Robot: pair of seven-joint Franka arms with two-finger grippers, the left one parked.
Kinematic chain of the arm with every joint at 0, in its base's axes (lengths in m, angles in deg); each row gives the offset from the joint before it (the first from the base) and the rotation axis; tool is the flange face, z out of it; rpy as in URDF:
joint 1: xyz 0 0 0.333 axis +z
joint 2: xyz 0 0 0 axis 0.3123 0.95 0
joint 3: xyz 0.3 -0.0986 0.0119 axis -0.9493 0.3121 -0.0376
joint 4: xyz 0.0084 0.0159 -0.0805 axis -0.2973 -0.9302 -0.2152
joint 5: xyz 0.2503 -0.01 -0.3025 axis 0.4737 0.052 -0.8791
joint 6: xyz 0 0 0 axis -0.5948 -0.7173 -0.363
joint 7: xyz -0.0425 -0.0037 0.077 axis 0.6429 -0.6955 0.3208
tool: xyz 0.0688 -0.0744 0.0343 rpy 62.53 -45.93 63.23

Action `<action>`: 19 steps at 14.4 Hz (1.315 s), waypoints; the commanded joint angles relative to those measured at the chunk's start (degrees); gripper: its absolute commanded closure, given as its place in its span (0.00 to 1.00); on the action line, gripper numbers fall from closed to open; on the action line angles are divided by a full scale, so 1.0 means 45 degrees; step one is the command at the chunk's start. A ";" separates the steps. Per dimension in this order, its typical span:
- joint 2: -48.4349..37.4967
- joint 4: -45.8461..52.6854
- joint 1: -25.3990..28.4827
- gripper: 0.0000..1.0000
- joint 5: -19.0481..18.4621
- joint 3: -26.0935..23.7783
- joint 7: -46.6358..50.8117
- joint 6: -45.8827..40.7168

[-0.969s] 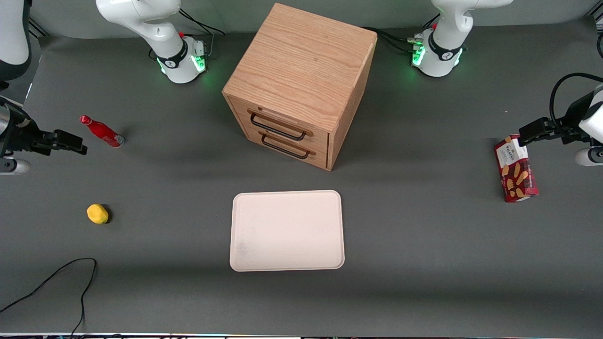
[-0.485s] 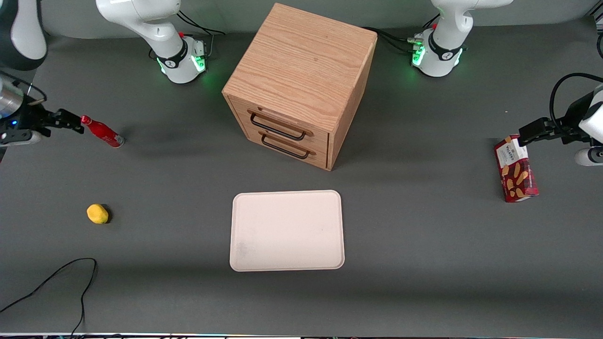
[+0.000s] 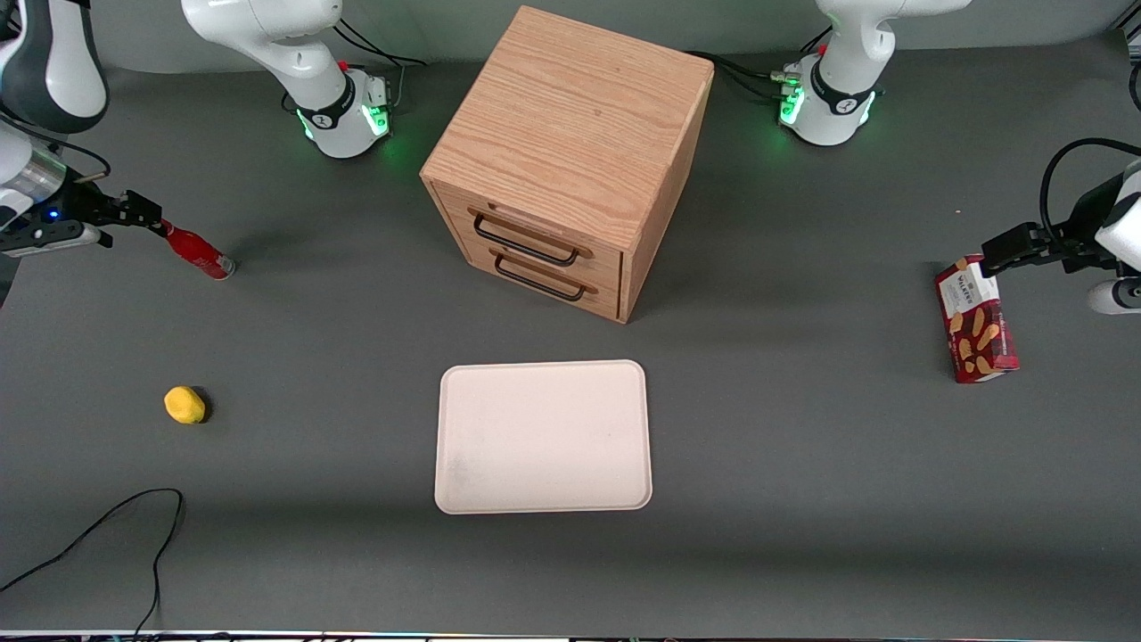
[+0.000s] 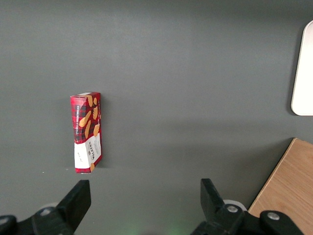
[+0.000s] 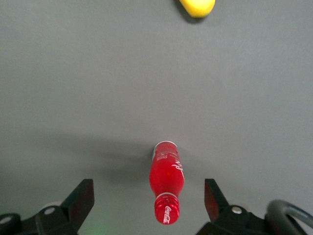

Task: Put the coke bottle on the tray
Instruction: 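Lower the open right gripper around the bottle's cap end and close it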

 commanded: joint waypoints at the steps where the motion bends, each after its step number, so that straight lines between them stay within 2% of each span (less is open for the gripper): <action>1: -0.0449 -0.1271 0.0067 0.00 -0.0728 0.0763 -0.0467 0.1254; 3: -0.0294 -0.1799 0.0067 0.00 -0.1022 0.1234 -0.0508 0.2115; 8: -0.0059 -0.2094 0.0067 0.01 -0.1081 0.1547 -0.0527 0.2255; 10: 0.0000 -0.2095 0.0067 0.08 -0.1392 0.1605 -0.0508 0.2274; 12: 0.0020 -0.2095 0.0086 0.22 -0.1452 0.1879 -0.0547 0.2275; 13: 0.0039 -0.2095 0.0087 0.37 -0.1491 0.1879 -0.0663 0.2275; 15: 0.0175 -0.2075 0.0067 0.73 -0.1511 0.1879 -0.0781 0.2255; 16: 0.0234 -0.2075 0.0086 0.86 -0.1511 0.1879 -0.0781 0.2255; 17: 0.0293 -0.2037 0.0087 0.94 -0.1511 0.1860 -0.0781 0.2255; 19: 0.0313 -0.1998 0.0125 0.98 -0.1511 0.1802 -0.0684 0.2197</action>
